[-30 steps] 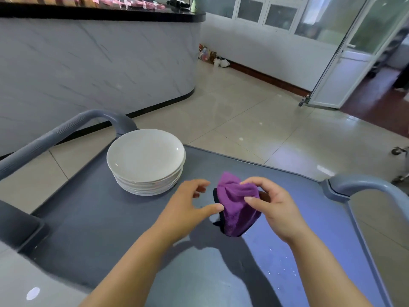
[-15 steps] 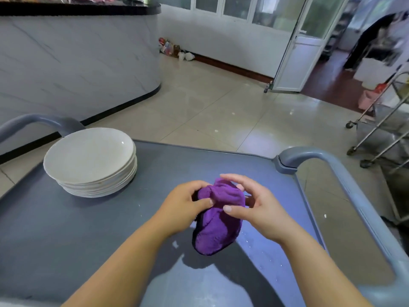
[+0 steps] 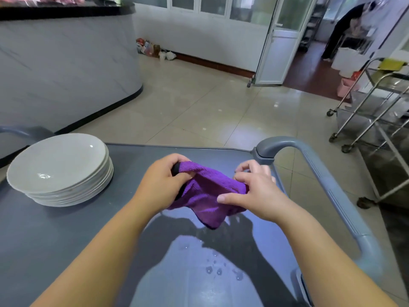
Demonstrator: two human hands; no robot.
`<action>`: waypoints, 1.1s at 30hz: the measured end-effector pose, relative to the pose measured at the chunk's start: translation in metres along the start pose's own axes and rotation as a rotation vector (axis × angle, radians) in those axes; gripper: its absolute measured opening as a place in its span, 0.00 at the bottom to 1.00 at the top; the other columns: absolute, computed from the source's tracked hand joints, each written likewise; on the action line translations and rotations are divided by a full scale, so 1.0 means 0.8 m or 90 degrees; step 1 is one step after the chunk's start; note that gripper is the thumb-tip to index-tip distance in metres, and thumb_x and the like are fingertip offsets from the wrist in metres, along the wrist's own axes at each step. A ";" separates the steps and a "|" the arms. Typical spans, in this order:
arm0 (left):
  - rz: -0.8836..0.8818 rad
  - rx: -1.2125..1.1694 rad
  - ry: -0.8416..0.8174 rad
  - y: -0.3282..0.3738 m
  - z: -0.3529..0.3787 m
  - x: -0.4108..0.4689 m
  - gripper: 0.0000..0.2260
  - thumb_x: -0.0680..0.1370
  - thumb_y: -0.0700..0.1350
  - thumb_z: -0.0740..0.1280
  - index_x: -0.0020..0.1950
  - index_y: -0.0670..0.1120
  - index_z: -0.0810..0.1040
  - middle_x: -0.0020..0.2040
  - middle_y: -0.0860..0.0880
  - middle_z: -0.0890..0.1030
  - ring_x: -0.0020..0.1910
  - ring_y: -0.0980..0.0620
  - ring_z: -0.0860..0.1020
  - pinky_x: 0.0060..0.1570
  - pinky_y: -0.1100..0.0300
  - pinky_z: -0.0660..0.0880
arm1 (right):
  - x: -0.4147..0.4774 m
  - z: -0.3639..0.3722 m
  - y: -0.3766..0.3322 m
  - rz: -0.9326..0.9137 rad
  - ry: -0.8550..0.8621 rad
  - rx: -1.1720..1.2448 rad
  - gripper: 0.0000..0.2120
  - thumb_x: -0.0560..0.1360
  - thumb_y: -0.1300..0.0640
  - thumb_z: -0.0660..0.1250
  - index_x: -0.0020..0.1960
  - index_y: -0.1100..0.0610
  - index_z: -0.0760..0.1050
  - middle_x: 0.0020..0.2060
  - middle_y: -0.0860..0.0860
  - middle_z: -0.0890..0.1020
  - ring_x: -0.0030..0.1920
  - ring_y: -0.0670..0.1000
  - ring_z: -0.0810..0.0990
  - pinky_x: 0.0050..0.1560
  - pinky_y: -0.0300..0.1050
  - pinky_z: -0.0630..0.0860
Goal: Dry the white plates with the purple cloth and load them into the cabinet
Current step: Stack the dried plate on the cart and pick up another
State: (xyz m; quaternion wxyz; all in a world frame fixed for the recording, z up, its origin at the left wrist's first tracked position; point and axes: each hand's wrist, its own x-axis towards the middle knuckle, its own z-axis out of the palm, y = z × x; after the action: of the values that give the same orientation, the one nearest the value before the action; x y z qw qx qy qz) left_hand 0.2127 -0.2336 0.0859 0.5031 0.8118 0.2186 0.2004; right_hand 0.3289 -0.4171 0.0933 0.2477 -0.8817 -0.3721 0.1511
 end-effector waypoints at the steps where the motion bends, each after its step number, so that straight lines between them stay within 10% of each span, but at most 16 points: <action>1: 0.003 0.000 0.000 0.002 0.001 0.001 0.07 0.74 0.38 0.69 0.42 0.51 0.79 0.32 0.57 0.79 0.34 0.53 0.76 0.38 0.58 0.72 | -0.001 -0.006 0.002 -0.005 -0.026 0.010 0.19 0.64 0.37 0.74 0.35 0.49 0.71 0.55 0.39 0.72 0.59 0.46 0.65 0.58 0.47 0.63; 4: 0.012 0.006 0.002 0.005 0.002 0.005 0.07 0.75 0.37 0.68 0.43 0.50 0.79 0.36 0.53 0.81 0.36 0.53 0.77 0.41 0.58 0.73 | -0.002 -0.023 0.017 0.049 -0.153 0.177 0.18 0.67 0.51 0.79 0.42 0.57 0.71 0.41 0.50 0.85 0.45 0.50 0.84 0.52 0.57 0.79; 9: 0.027 0.048 -0.055 -0.004 0.004 0.014 0.07 0.76 0.38 0.68 0.44 0.51 0.78 0.36 0.48 0.81 0.35 0.46 0.77 0.40 0.55 0.76 | 0.001 -0.038 0.038 0.061 -0.057 0.179 0.16 0.67 0.61 0.78 0.42 0.56 0.70 0.29 0.50 0.78 0.29 0.48 0.77 0.33 0.50 0.79; 16: 0.027 0.055 -0.174 -0.008 0.024 0.017 0.06 0.75 0.38 0.71 0.45 0.50 0.80 0.32 0.54 0.79 0.28 0.56 0.74 0.33 0.63 0.74 | -0.015 -0.056 0.071 0.075 0.024 0.298 0.09 0.69 0.68 0.75 0.43 0.62 0.75 0.33 0.61 0.84 0.35 0.60 0.85 0.40 0.51 0.82; 23: -0.081 -0.068 -0.350 -0.032 0.054 0.015 0.07 0.73 0.34 0.72 0.49 0.41 0.79 0.28 0.52 0.77 0.26 0.55 0.73 0.24 0.61 0.70 | -0.037 -0.064 0.115 0.180 -0.145 0.242 0.07 0.69 0.60 0.76 0.42 0.59 0.78 0.28 0.50 0.80 0.29 0.47 0.77 0.26 0.41 0.75; 29: -0.133 0.066 -0.330 -0.068 0.110 0.027 0.06 0.74 0.39 0.73 0.48 0.43 0.79 0.35 0.45 0.76 0.31 0.50 0.75 0.31 0.57 0.78 | -0.014 -0.023 0.154 0.226 -0.076 0.057 0.06 0.72 0.55 0.74 0.42 0.53 0.77 0.41 0.55 0.83 0.35 0.52 0.78 0.36 0.47 0.77; 33: -0.108 0.234 -0.232 -0.084 0.123 0.047 0.10 0.76 0.46 0.71 0.56 0.48 0.76 0.50 0.49 0.80 0.44 0.50 0.80 0.48 0.57 0.75 | 0.006 -0.005 0.167 0.231 0.065 -0.153 0.11 0.77 0.50 0.68 0.59 0.49 0.76 0.56 0.47 0.81 0.56 0.53 0.79 0.52 0.46 0.75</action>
State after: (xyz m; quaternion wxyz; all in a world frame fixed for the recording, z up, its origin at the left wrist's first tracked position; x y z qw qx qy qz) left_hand 0.2870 -0.2576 -0.0119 0.3932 0.8909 0.2246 -0.0350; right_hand 0.4117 -0.4956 0.0230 0.1282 -0.9638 -0.2096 0.1030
